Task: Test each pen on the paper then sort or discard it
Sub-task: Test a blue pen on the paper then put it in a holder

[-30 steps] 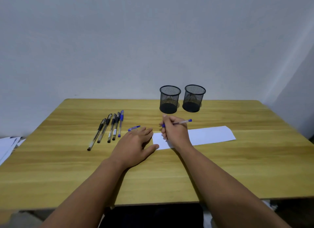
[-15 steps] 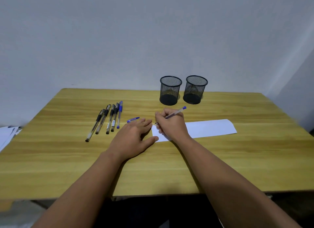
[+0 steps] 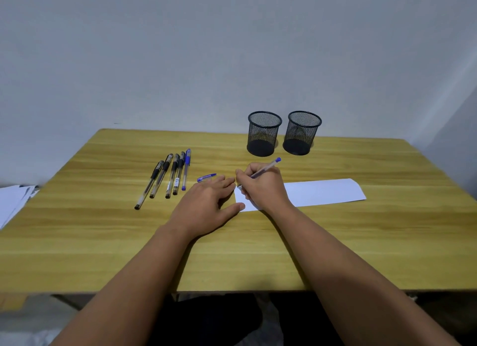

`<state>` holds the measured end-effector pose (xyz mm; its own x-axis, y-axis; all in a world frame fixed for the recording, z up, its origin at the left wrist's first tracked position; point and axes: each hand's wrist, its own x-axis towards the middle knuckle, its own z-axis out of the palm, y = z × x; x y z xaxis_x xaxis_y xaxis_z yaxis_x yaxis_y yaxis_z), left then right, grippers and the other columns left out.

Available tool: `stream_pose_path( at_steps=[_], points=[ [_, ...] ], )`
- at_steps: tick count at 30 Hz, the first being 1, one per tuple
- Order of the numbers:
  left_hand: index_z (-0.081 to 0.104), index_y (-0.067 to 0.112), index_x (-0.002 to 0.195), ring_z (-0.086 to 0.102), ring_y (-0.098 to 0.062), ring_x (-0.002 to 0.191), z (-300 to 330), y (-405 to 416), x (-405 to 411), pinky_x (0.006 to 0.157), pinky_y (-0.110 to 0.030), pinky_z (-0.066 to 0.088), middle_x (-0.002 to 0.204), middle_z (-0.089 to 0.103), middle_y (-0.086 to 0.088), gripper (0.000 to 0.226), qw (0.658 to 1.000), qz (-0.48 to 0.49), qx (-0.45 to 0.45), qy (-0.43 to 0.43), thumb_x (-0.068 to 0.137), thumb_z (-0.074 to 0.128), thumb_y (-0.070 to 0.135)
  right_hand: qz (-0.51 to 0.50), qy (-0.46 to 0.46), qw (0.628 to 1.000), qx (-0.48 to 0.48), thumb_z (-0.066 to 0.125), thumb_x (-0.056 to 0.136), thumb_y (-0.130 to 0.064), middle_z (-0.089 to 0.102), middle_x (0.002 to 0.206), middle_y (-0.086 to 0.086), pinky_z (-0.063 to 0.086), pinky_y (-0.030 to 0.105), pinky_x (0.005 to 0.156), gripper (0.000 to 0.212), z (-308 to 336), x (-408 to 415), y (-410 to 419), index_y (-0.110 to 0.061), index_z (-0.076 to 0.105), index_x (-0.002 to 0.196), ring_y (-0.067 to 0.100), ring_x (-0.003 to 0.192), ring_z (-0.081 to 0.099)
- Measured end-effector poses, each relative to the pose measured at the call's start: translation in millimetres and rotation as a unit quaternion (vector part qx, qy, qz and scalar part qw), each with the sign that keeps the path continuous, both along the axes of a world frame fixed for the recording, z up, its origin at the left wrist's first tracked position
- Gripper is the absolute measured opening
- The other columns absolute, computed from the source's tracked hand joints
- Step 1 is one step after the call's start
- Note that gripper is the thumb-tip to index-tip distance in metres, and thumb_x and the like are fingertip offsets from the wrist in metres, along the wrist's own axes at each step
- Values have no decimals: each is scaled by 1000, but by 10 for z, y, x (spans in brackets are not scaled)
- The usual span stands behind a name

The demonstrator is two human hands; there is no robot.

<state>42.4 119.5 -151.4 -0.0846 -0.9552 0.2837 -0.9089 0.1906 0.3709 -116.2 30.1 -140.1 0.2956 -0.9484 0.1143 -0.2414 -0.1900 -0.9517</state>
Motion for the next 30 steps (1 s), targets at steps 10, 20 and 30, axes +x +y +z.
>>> stream_pose_path(
  at_steps=[10,20,30],
  points=[
    [41,28,152,28,-8,150,7,1,-1,119,-44,33,156,41,11,73,1000,-3,0,-9,91,48,67,1,51,998,-35,73,93,-23,64,51,1,57,41,57,36,-23,16,-20,-14,58,61,18,50,64],
    [44,26,151,28,-7,149,10,2,-11,120,-40,31,156,41,11,70,1000,-1,-5,-7,92,53,64,-5,46,998,-38,71,95,-24,65,53,5,53,34,55,37,-20,2,8,-3,58,67,13,48,62],
    [45,27,150,28,-7,149,19,9,-11,120,-42,32,156,41,12,70,1000,4,-1,-3,92,52,65,-24,56,996,-61,67,90,-27,61,54,13,54,43,54,39,-19,-1,6,-13,50,59,35,53,64]
  ],
)
